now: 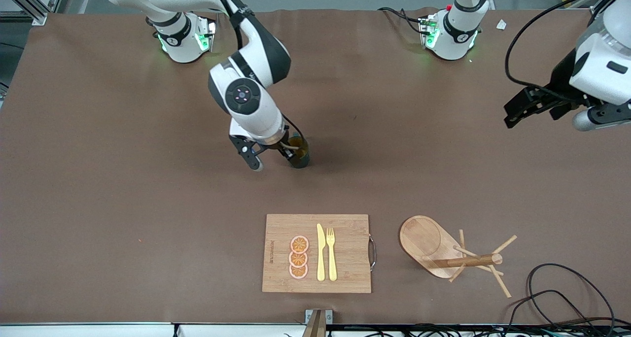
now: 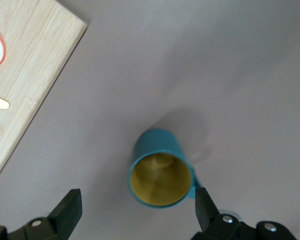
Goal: Transfer cup from left to right arm and place
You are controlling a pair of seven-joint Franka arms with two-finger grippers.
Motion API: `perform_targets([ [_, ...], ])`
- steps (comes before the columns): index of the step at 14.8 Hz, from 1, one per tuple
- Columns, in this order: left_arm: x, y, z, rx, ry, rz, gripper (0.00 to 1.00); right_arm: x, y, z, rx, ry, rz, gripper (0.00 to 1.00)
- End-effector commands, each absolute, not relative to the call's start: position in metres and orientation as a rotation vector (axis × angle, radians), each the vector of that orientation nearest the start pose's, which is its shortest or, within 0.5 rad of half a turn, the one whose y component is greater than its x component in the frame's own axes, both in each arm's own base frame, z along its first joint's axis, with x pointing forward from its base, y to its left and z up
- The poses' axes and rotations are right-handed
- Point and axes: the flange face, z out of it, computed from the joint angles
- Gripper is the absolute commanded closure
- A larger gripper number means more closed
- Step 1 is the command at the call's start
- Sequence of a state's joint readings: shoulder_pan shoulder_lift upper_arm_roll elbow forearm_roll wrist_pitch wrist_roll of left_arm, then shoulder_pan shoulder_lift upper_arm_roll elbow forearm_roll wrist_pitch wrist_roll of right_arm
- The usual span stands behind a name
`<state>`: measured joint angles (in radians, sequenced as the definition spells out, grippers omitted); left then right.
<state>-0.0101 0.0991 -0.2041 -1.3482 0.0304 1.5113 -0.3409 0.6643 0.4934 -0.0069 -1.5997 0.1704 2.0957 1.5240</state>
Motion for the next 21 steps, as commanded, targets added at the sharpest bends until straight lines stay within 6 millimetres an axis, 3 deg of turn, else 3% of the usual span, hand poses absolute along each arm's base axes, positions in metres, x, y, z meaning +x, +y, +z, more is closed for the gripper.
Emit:
perform_targets([
  [1,0.543,-0.087,0.666,-3.153,-0.072,-0.053,0.0,0.556,0.43,0.333,-2.689,1.473,0.203,0.0],
  [4,0.531,-0.078,0.659,-3.144,-0.016,-0.008,0.0,0.567,0.421,0.319,-2.661,1.55,0.215,0.0],
  [6,0.528,-0.079,0.657,-3.142,-0.002,0.001,0.0,0.563,0.428,0.303,-2.669,1.57,0.222,0.0],
  [14,0.522,-0.073,0.655,-3.134,0.089,0.017,0.0,0.558,0.449,0.288,-2.659,1.59,0.219,0.0],
  [21,0.525,-0.072,0.657,-3.125,0.092,-0.004,0.0,0.545,0.468,0.256,-2.641,1.648,0.221,0.0],
])
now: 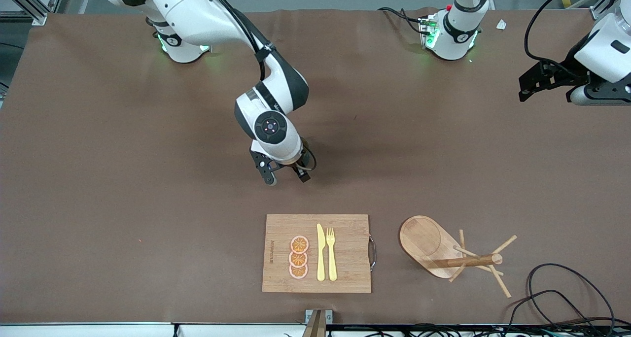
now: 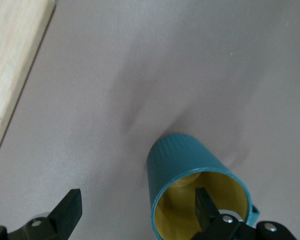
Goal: Transfer cup from left to right arm and place
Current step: 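Grasp the mug rim with the right gripper while the left gripper withdraws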
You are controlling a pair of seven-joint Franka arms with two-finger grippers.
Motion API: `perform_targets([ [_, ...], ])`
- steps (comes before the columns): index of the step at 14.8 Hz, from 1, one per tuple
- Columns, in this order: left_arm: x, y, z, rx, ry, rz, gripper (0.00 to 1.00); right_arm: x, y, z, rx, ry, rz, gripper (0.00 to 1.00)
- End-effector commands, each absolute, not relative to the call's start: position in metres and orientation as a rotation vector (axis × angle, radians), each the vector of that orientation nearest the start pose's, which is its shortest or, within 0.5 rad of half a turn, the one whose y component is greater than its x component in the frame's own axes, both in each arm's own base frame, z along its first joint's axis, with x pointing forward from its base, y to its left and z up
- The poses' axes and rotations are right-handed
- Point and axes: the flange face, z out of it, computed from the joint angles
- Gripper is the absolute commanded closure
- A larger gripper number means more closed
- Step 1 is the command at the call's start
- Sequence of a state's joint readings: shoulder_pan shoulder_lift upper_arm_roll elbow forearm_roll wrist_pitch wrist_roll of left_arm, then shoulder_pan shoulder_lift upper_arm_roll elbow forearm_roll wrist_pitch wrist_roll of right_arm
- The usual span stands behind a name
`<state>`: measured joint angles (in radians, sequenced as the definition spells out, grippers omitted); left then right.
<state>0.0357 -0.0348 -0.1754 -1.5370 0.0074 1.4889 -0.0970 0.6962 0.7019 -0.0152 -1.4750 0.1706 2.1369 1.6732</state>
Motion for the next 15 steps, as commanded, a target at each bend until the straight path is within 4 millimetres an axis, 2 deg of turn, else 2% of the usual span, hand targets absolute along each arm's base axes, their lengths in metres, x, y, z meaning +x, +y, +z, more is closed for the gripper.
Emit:
perform_targets([
  [1,0.525,-0.072,0.658,-3.126,0.093,-0.006,0.0,0.545,0.469,0.256,-2.639,1.65,0.22,0.0],
  [4,0.525,-0.071,0.659,-3.127,0.09,-0.008,0.0,0.543,0.472,0.251,-2.641,1.643,0.216,0.02],
  [5,0.525,-0.071,0.659,-3.125,0.09,-0.008,0.0,0.542,0.473,0.25,-2.643,1.64,0.213,0.1],
  [9,0.526,-0.069,0.658,-3.127,0.083,-0.008,0.0,0.541,0.476,0.248,-2.648,1.614,0.199,0.68],
  [11,0.526,-0.069,0.658,-3.13,0.084,-0.012,0.0,0.541,0.477,0.248,-2.651,1.606,0.197,0.89],
  [12,0.526,-0.07,0.658,-3.13,0.084,-0.012,0.0,0.54,0.476,0.247,-2.655,1.604,0.195,0.95],
  [15,0.527,-0.071,0.658,-3.135,0.084,-0.014,0.0,0.54,0.476,0.243,-2.649,1.598,0.184,1.0],
])
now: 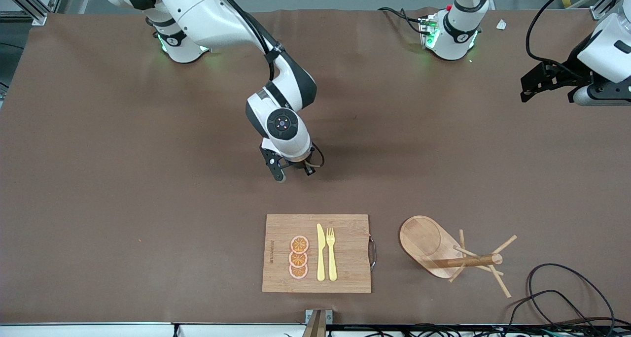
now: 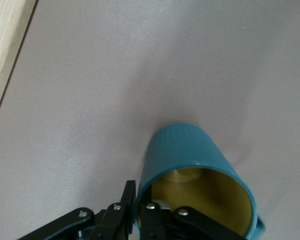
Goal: Transfer cup from left to right arm and place
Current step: 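Grasp the mug rim with the right gripper while the left gripper withdraws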
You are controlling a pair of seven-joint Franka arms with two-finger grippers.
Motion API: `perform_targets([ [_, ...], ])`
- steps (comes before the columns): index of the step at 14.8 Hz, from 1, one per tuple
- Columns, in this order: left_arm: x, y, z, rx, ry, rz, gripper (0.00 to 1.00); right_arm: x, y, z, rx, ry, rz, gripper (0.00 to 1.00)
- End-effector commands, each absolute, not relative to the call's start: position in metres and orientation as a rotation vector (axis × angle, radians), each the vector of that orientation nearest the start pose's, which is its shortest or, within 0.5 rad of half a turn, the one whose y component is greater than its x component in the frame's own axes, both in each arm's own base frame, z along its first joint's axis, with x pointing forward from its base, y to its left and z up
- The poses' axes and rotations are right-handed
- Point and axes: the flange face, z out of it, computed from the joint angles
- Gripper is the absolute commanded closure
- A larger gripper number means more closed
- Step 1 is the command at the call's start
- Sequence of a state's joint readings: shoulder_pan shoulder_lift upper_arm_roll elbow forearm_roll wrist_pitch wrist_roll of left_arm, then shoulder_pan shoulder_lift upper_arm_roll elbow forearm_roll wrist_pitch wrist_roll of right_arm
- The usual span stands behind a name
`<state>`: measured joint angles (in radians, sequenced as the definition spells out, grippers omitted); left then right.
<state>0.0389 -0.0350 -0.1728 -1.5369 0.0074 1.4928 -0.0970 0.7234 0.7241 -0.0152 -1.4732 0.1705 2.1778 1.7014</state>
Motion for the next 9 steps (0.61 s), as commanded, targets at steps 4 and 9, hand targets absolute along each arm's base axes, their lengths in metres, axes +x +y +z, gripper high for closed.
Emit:
perform_targets([
  [4,0.526,-0.072,0.658,-3.137,0.056,-0.014,0.0,0.54,0.476,0.244,-2.669,1.571,0.185,1.0],
  [9,0.526,-0.072,0.658,-3.137,0.056,-0.014,0.0,0.543,0.446,0.294,-2.982,1.025,0.306,1.0],
])
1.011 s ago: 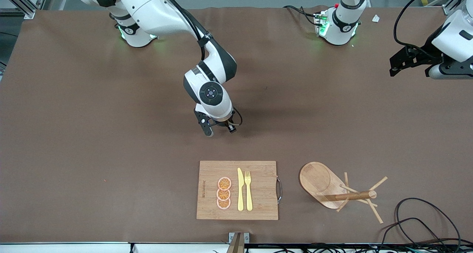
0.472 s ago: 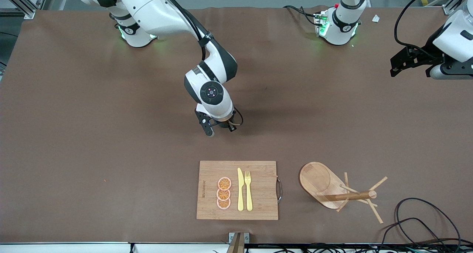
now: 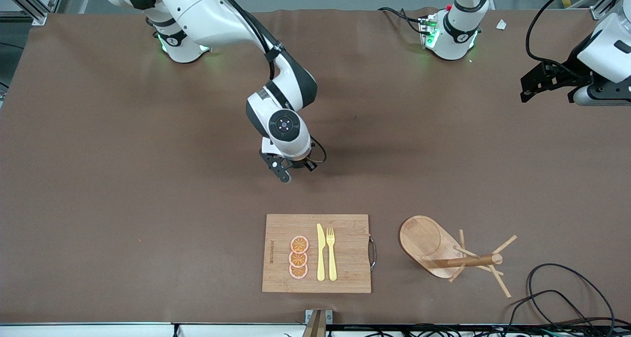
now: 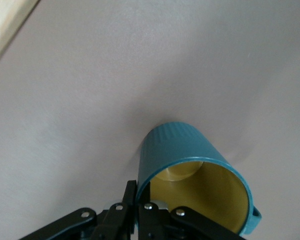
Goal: Transfer cup from left to right arm and place
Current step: 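Grasp the mug rim with the right gripper while the left gripper withdraws, then carry the teal mug with the right gripper away from the cutting board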
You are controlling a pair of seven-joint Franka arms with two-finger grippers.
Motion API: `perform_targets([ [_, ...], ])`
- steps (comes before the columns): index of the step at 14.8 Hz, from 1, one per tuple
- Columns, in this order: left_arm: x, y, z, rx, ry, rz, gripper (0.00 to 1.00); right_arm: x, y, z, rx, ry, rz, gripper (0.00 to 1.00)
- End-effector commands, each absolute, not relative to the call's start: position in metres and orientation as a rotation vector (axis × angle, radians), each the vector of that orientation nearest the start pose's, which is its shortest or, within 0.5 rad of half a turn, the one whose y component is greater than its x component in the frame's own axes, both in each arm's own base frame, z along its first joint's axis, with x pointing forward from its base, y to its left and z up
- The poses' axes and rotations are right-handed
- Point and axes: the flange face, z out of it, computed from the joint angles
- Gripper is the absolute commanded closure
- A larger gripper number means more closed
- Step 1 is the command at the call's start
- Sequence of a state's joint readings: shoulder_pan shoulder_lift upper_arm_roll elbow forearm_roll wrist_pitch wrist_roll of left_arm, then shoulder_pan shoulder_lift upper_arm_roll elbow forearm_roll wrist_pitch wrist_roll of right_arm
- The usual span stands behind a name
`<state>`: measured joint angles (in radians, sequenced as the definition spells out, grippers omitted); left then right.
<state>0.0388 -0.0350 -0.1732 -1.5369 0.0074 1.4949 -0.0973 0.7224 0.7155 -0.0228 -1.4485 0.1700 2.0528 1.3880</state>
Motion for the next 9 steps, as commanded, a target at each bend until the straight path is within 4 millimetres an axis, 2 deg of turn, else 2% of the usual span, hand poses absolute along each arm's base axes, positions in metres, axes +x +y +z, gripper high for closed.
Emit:
perform_targets([
  [1,0.526,-0.071,0.658,-3.137,0.053,-0.014,0.0,0.547,0.43,0.315,-3.01,0.963,0.334,1.0],
  [3,0.526,-0.071,0.658,-3.137,0.053,-0.014,0.0,0.547,0.403,0.355,-3.076,0.725,0.365,1.0],
  [5,0.527,-0.07,0.658,-3.133,0.053,-0.015,0.0,0.542,0.373,0.384,-3.143,0.49,0.291,1.0],
  [8,0.527,-0.07,0.659,-3.13,0.05,-0.018,0.0,0.54,0.317,0.405,-3.175,0.221,0.278,1.0],
  [9,0.527,-0.07,0.659,-3.129,0.05,-0.018,0.0,0.542,0.287,0.414,-3.178,0.138,0.266,1.0],
])
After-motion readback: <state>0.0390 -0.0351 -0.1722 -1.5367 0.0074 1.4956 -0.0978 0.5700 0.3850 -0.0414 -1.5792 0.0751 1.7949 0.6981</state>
